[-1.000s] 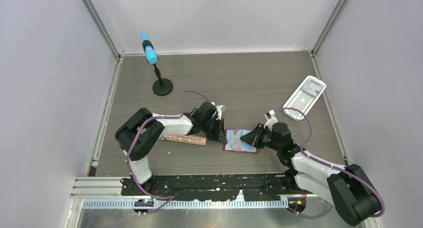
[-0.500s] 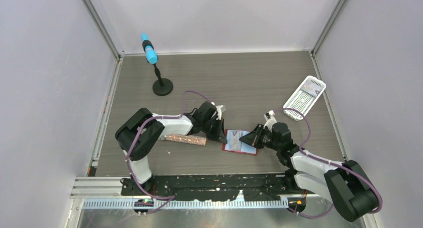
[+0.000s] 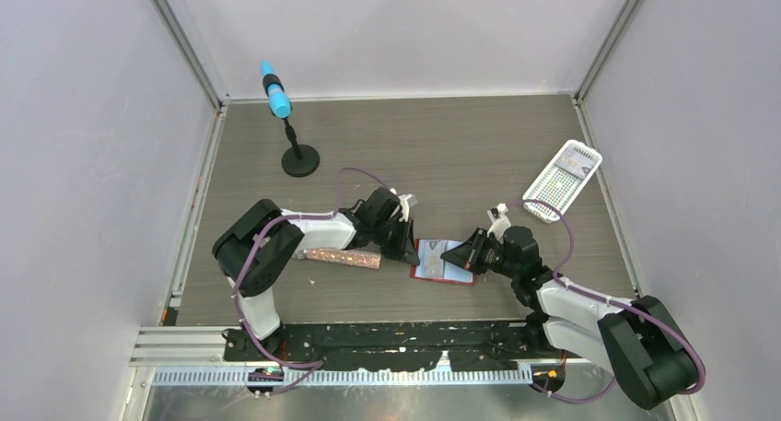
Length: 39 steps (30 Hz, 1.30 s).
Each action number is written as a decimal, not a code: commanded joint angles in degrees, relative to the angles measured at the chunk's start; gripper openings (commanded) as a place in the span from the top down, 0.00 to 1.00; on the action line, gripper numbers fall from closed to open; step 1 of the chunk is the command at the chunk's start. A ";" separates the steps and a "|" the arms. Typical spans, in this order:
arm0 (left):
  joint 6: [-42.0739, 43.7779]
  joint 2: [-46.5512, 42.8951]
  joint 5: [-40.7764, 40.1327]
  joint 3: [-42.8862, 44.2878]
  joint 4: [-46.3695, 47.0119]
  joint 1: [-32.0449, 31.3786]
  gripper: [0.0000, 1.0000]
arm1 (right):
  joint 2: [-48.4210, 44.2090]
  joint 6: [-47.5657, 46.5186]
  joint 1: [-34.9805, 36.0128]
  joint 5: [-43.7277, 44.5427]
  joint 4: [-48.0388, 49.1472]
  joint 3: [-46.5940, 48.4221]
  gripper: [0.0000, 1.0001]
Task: Take the credit cards out of the card holder
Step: Remove the credit card from the card holder.
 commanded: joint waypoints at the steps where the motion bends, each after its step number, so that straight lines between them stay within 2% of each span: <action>1: 1.18 1.87 -3.99 -1.60 -1.98 -0.13 0.96 | 0.07 0.36 -0.52 -1.42 3.78 0.30 0.95; 8: 0.93 2.03 -4.45 -2.00 -2.17 -0.12 0.96 | -4.30 -2.21 -2.43 1.00 -7.88 1.82 0.95; 18: -0.27 2.25 -3.57 -2.14 -1.60 -0.20 0.96 | -6.25 -1.68 -2.72 1.05 -8.74 0.82 0.95; 22: -0.16 1.84 -3.82 -2.46 -1.60 -0.19 0.96 | -10.84 -2.57 -3.16 4.27 -16.00 2.45 0.95; 29: -0.78 -0.60 -2.43 -2.38 -1.75 -0.20 0.93 | -22.96 -3.91 -4.02 11.49 -34.27 6.37 0.95; 32: -0.93 -2.45 -1.27 -1.32 -2.36 -0.21 0.88 | -27.02 -3.45 -4.15 12.01 -36.80 7.71 0.95; 39: 0.38 -10.11 0.89 2.34 -6.93 -0.23 0.64 | -30.04 -1.28 -4.16 7.41 -34.96 9.76 0.95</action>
